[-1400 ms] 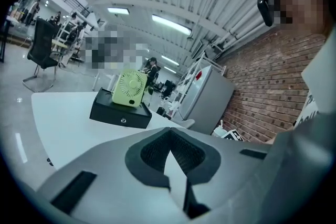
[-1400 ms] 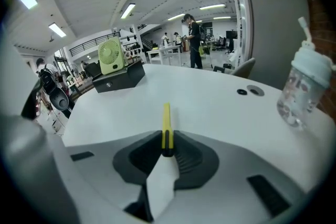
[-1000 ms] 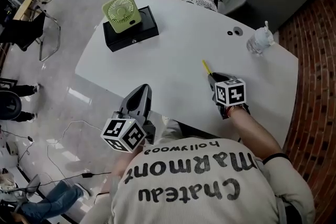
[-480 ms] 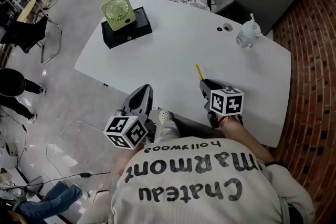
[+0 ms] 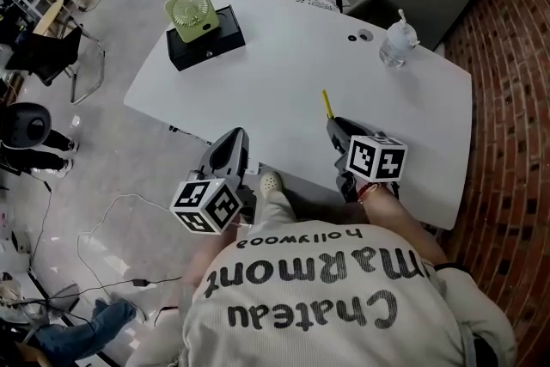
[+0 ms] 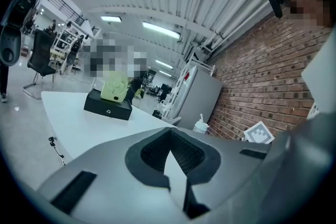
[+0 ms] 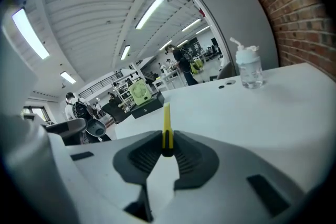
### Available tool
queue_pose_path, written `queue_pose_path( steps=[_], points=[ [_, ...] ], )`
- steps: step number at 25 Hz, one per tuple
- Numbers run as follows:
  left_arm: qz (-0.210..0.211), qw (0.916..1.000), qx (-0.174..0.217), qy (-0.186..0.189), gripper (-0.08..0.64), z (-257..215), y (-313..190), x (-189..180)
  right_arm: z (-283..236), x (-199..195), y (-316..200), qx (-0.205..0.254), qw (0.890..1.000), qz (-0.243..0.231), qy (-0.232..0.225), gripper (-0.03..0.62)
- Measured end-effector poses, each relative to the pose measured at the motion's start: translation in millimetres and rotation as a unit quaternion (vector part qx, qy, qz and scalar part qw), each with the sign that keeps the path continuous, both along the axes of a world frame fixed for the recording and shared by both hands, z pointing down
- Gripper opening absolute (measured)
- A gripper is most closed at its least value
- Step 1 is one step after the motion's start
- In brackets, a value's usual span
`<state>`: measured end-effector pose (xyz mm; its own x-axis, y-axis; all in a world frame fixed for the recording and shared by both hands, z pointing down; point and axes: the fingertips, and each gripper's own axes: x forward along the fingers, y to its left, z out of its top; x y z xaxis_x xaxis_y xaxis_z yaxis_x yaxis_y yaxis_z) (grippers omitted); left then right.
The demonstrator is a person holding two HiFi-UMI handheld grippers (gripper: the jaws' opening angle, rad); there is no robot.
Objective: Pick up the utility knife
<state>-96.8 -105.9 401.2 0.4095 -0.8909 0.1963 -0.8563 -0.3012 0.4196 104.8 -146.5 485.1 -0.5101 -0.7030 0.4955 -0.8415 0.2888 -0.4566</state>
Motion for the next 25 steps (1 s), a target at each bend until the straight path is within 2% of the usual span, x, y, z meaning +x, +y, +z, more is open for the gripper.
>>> queue_pose_path(
  steps=[11, 22, 25],
  points=[
    [0.010, 0.9996, 0.026, -0.006, 0.002, -18.3, 9.8, 23.1, -45.6, 13.8, 6.5, 0.055, 0.998, 0.014, -0.038, 0.067],
    [0.002, 0.9991, 0.041, -0.012, 0.002, -25.9, 15.2, 20.5, -84.9, 10.1, 7.1, 0.111, 0.991, 0.013, -0.079, 0.069],
    [-0.007, 0.9989, 0.042, -0.021, 0.002, -26.6, 16.3, 19.0, -90.0, 8.9, 6.8, 0.118, 0.990, 0.017, -0.078, 0.069]
  ],
)
